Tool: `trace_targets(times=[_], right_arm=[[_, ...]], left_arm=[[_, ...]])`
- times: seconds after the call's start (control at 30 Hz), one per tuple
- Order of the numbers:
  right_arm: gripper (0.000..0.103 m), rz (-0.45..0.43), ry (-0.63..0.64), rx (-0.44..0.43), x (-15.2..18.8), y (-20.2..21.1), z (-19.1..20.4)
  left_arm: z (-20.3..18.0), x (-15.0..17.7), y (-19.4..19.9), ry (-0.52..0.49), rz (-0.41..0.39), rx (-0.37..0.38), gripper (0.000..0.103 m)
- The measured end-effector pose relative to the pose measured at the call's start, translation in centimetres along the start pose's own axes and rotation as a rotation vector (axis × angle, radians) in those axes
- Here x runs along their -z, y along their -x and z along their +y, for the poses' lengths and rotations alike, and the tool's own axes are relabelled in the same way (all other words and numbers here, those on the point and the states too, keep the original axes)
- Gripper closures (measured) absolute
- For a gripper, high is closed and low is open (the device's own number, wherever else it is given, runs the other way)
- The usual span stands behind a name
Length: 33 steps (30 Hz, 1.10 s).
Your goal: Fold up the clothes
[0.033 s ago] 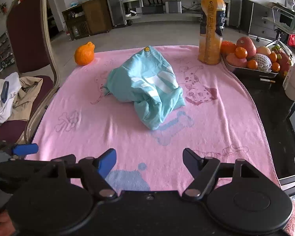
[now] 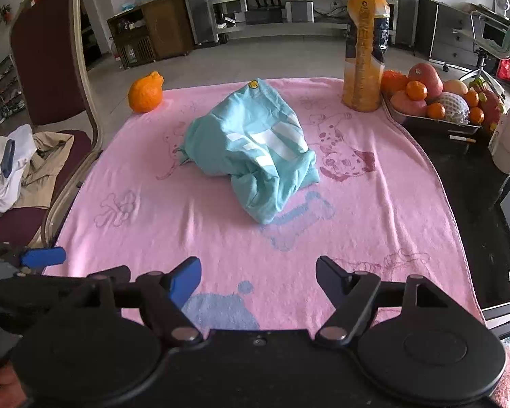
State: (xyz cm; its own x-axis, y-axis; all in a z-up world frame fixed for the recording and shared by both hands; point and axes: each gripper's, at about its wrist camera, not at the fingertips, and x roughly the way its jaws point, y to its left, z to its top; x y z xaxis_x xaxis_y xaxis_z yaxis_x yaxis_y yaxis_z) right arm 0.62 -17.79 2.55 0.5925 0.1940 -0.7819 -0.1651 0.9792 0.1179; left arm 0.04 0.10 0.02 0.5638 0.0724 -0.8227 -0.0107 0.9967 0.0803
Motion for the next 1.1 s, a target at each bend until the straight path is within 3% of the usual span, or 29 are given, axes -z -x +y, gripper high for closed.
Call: trace_targets(times=[1.1], right_arm=[[0.026, 0.022, -0.004, -0.012, -0.1, -0.4, -0.4]], left_arm=[[0.3, -0.1, -0.3, 0.009, 0.011, 0.011, 0.014]])
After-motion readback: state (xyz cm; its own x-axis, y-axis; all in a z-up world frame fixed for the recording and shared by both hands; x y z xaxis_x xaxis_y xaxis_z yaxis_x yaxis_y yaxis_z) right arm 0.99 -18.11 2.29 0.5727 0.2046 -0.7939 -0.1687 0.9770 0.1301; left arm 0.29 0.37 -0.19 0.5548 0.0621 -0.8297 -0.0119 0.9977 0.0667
